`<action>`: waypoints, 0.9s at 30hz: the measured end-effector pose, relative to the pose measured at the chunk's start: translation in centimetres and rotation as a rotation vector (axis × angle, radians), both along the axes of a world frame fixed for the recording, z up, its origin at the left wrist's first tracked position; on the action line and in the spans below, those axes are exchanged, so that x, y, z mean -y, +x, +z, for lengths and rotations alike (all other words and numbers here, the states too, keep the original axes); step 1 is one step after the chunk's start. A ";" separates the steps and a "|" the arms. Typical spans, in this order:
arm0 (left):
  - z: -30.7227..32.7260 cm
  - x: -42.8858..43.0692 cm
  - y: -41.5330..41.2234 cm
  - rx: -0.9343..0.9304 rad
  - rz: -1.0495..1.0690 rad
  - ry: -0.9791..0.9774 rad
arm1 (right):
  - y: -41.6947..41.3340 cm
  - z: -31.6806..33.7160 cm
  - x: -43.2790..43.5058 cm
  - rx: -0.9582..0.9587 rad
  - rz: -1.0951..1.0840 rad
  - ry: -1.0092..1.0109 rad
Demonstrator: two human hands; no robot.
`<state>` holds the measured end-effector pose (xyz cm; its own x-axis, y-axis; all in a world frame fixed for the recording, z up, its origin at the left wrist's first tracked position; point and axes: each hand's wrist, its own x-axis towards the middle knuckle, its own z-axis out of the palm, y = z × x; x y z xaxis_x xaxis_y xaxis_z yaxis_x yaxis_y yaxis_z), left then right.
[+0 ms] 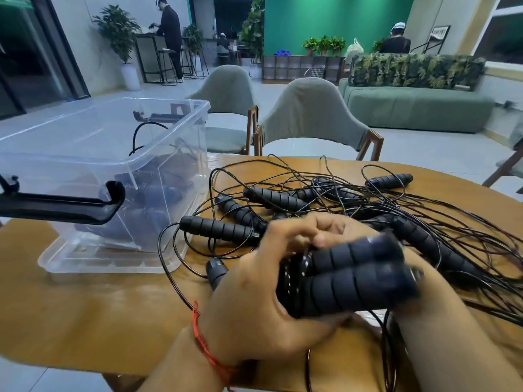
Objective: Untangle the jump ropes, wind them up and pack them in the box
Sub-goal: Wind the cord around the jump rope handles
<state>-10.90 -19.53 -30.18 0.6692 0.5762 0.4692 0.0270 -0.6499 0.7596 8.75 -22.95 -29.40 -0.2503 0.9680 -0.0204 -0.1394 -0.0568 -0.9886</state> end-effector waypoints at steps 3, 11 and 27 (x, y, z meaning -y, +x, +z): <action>-0.1 1.9 -1.2 0.257 0.138 -0.016 | -0.5 -0.8 0.1 0.044 -0.269 0.087; 0.3 -0.6 -1.4 0.398 0.228 -0.476 | -3.5 0.6 0.4 0.714 -0.349 0.323; -0.1 -4.0 -2.3 0.525 0.225 -0.950 | -3.1 3.4 2.7 1.420 -0.306 0.503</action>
<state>-13.20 -15.55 -30.27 0.3516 0.9355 -0.0332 -0.3998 0.1822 0.8983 5.70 -25.68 -26.02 -0.1044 0.9567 0.2716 0.9611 0.1673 -0.2198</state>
